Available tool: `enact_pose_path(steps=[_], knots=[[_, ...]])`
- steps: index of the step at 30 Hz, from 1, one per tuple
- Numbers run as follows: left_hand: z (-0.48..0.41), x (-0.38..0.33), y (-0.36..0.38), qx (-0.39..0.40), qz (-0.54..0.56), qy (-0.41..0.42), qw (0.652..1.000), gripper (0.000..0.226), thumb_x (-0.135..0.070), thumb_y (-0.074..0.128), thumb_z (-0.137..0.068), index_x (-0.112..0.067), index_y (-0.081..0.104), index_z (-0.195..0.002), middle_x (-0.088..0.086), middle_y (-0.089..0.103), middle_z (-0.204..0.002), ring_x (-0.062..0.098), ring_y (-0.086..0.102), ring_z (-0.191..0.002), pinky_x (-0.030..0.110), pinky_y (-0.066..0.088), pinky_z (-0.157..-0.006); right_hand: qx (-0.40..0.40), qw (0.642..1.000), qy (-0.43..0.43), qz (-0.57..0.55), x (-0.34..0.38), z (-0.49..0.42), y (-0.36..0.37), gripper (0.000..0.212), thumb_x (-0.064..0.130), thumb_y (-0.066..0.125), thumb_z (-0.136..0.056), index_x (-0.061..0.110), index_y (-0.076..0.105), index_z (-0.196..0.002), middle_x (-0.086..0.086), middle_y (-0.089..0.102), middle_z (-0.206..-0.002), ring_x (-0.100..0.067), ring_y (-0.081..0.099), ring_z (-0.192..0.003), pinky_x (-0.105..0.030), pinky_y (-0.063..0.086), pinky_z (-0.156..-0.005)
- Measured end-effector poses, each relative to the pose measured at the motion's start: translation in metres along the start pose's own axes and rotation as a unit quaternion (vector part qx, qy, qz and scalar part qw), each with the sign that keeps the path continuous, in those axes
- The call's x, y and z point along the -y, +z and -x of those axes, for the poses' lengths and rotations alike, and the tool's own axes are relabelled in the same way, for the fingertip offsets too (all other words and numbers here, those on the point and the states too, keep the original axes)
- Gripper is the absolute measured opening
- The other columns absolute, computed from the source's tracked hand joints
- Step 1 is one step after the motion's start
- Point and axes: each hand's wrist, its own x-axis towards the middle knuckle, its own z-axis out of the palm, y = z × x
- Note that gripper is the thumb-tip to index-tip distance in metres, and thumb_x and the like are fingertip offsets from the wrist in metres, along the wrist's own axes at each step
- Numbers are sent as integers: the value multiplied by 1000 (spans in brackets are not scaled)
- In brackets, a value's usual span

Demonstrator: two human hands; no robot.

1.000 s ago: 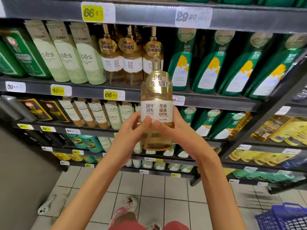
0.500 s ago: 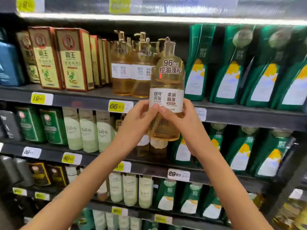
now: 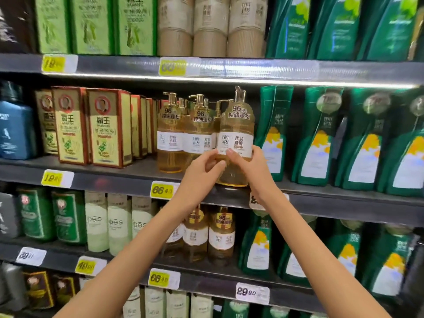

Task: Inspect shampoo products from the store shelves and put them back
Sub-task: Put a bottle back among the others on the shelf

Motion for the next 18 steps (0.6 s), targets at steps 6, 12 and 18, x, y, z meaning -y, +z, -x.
enact_pose_path(steps=[6, 12, 18], knots=[[-6, 19, 4, 28, -15, -9, 999, 46, -16, 50, -94, -13, 40, -139, 1, 47, -140, 9, 44, -127, 16, 35, -99, 14, 993, -48, 107, -15, -16, 2, 66, 25, 66, -87, 12, 27, -138, 0, 53, -127, -8, 53, -109, -6, 45, -74], [-5, 32, -2, 36, -18, -15, 999, 40, -14, 49, -94, -12, 47, -134, 0, 54, -132, 4, 51, -115, 6, 38, -90, 0, 974, -65, 217, -22, -19, 1, 63, 30, 69, -85, 11, 37, -136, -6, 49, -133, -18, 46, -124, -32, 40, -102], [-4, 39, -16, -28, -5, -10, 1000, 32, -14, 47, -95, -16, 55, -126, -7, 60, -119, -8, 53, -101, 2, 41, -80, 11, 971, -39, 234, -22, -24, 3, 62, 31, 70, -84, 9, 40, -133, -4, 52, -132, -17, 50, -121, -21, 38, -85]])
